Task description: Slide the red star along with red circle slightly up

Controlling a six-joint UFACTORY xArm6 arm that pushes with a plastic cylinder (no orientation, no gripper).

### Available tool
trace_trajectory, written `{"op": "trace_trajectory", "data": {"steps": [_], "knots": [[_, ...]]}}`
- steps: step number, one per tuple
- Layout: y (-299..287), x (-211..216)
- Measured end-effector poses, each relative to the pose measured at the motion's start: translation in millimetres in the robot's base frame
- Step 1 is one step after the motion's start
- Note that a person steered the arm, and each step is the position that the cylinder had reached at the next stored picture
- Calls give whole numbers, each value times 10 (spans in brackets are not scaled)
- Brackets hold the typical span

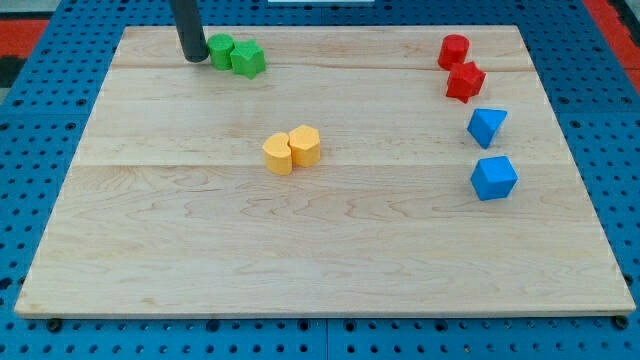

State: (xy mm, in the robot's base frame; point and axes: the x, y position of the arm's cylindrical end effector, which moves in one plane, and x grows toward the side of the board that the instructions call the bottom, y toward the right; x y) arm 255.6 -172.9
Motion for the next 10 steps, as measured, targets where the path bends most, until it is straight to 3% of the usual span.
{"op": "trace_trajectory", "data": {"steps": [3, 4, 9, 10], "knots": [[-62, 144], [320, 542], [3299, 886], [3351, 962]]}}
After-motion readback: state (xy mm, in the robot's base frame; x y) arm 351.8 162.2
